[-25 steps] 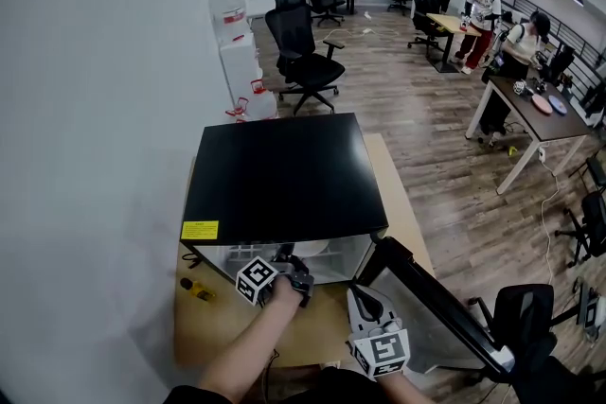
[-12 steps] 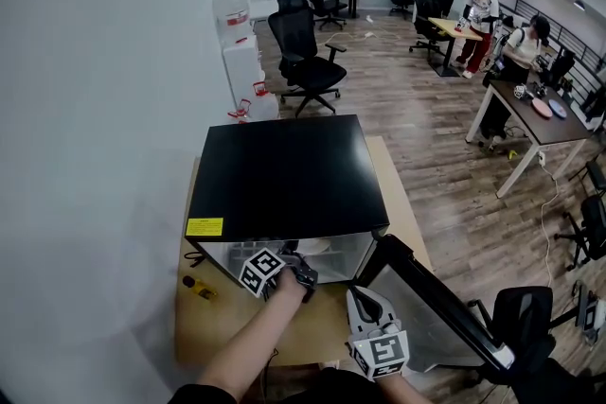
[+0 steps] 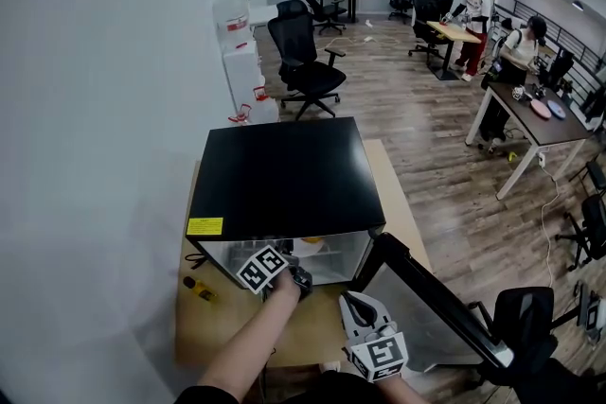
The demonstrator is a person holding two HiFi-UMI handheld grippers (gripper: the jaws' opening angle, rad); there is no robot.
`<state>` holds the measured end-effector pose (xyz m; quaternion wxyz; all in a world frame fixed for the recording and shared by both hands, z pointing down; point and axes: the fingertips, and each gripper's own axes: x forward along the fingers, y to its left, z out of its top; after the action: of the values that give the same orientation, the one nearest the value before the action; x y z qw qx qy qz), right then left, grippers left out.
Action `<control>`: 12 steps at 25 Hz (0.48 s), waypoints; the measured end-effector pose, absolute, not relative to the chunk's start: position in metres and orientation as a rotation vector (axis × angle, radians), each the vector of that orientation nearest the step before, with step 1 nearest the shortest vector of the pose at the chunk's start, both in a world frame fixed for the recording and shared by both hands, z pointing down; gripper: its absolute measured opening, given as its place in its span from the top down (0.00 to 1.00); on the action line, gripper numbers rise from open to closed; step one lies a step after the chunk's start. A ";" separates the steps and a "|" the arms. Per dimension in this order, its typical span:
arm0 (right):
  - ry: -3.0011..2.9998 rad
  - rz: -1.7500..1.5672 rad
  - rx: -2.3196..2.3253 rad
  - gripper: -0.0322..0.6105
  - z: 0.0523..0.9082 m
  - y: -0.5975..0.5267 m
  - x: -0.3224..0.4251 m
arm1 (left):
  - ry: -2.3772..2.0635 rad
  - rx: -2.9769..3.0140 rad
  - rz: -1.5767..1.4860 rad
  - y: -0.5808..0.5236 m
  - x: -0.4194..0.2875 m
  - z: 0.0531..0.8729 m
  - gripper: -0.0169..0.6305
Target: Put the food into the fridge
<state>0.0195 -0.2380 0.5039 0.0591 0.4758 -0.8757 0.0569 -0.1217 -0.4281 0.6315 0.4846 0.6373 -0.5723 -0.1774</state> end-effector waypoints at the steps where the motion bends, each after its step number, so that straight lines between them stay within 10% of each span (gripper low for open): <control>1: -2.655 0.170 1.443 0.86 0.504 -0.238 0.020 | -1.407 1.570 -0.407 -0.428 -0.123 0.632 0.92; 12: -2.661 0.171 1.436 0.86 0.505 -0.237 0.023 | -1.479 1.719 -0.170 -0.423 -0.120 0.634 0.83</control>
<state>0.0226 -0.2365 0.5051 0.0566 0.4733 -0.8772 0.0564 -0.1197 -0.4233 0.6340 0.4203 0.6860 -0.5901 -0.0678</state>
